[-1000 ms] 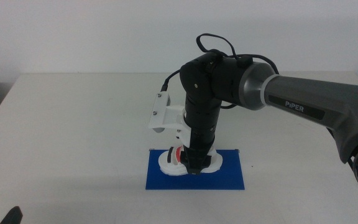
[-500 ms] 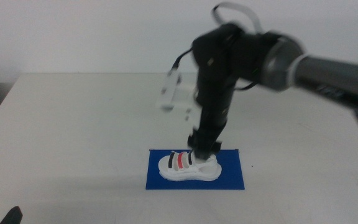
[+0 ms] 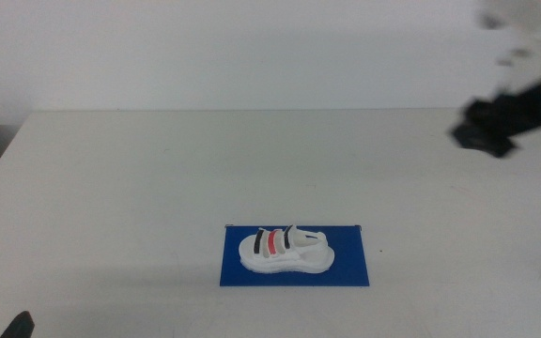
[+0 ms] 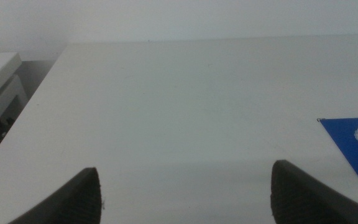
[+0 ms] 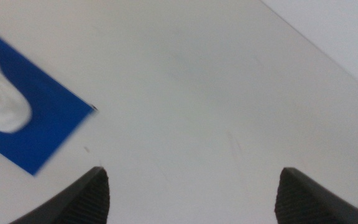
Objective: Use one arm to grab the shoe from the table and place it on the mat.
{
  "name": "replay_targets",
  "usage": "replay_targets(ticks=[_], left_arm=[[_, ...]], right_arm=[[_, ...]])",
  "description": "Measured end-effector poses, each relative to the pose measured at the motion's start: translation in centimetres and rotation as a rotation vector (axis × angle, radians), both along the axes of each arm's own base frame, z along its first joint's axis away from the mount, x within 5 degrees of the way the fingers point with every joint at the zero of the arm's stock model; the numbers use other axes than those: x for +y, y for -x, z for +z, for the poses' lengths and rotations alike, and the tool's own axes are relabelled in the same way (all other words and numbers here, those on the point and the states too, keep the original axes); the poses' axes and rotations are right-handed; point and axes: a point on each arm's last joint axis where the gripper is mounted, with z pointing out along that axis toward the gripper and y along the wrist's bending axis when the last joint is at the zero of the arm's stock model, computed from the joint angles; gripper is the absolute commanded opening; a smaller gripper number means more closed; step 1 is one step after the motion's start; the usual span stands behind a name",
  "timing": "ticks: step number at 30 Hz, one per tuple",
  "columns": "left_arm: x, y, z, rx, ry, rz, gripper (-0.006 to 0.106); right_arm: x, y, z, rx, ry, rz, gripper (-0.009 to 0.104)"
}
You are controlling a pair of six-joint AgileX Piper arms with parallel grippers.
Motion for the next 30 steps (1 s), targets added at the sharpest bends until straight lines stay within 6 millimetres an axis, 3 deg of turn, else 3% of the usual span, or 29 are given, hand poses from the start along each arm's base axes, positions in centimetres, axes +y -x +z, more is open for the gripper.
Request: replay_targets(ticks=[3,6,18,23,30], left_arm=[[0.0,0.0,0.0,0.000,0.000,0.000,0.094],[0.0,0.0,0.0,0.000,0.000,0.000,0.094],[0.0,0.0,0.0,0.000,0.000,0.000,0.094],[0.0,0.0,0.0,0.000,0.000,0.000,0.094],[0.0,0.0,0.0,0.000,0.000,0.000,0.094]], right_arm=[[-3.0,3.0,0.1,-0.017,-0.023,-0.123,0.088],[-4.6,5.7,0.5,-0.055,-0.030,-0.183,0.089],[-6.3,12.3,2.5,-0.158,-0.162,-0.352,0.089],[-6.8,15.0,0.6,-0.295,-0.226,-0.366,0.089],[-6.8,17.3,-5.7,-0.383,-0.284,-0.337,0.089]])
